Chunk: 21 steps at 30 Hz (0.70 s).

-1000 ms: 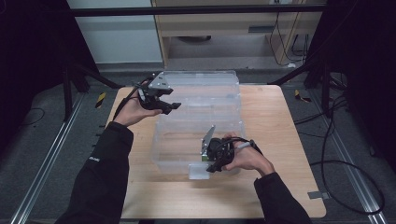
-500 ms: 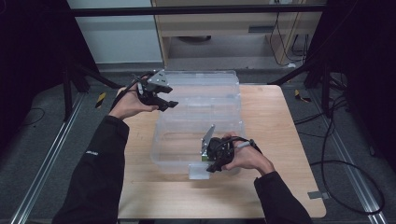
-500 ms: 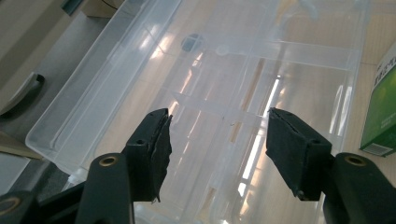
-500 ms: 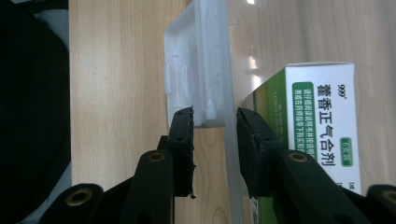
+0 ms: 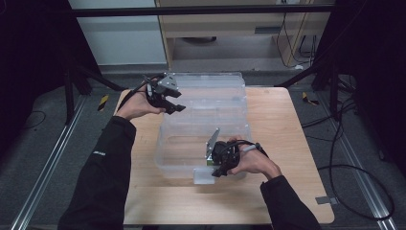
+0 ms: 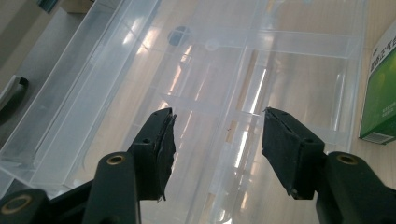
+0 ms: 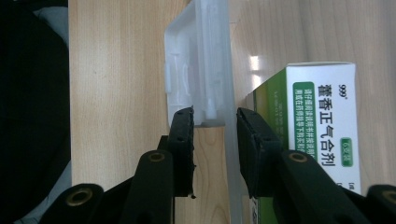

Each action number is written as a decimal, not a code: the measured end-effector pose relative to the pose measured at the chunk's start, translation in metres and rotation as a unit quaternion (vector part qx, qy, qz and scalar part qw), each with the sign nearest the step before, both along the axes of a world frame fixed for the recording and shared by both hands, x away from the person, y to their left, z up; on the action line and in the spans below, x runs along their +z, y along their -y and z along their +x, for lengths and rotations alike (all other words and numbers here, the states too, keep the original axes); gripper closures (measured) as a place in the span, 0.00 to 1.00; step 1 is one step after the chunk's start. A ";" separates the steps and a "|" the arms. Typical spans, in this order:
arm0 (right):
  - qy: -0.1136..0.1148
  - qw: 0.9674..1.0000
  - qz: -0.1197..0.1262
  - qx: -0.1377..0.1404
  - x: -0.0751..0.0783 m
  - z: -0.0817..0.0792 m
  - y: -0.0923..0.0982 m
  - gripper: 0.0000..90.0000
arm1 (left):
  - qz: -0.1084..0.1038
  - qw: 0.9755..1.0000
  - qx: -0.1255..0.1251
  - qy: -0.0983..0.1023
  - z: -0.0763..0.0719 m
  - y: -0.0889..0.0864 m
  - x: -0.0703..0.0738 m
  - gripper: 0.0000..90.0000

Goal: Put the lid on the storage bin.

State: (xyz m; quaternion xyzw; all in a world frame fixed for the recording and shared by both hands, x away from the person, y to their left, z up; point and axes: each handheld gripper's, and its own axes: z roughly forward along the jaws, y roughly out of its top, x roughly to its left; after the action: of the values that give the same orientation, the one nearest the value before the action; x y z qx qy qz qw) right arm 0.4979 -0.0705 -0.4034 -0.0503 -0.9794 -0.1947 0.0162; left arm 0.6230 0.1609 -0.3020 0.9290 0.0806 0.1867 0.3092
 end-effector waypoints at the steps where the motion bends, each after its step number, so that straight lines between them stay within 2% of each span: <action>1: 0.001 1.000 0.001 -0.001 0.000 0.000 0.000 0.76 | 0.001 1.000 -0.001 -0.001 0.000 0.001 -0.001 0.49; 12: -0.004 1.000 0.000 -0.002 0.000 0.000 0.000 0.76 | 0.017 1.000 -0.012 -0.012 0.005 0.009 -0.009 0.61; 17: -0.003 1.000 0.001 -0.001 0.000 0.000 0.000 0.76 | 0.031 0.999 -0.014 -0.011 0.006 0.013 -0.012 0.71; 21: -0.002 1.000 0.002 -0.001 0.000 0.000 0.000 0.76 | 0.034 0.999 -0.016 -0.007 0.007 0.014 -0.013 0.75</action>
State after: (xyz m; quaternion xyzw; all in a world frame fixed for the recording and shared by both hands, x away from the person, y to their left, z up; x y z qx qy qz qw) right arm 0.4981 -0.0709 -0.4037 -0.0516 -0.9789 -0.1969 0.0177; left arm 0.6299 0.1469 -0.3147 0.9414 0.0617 0.1776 0.2799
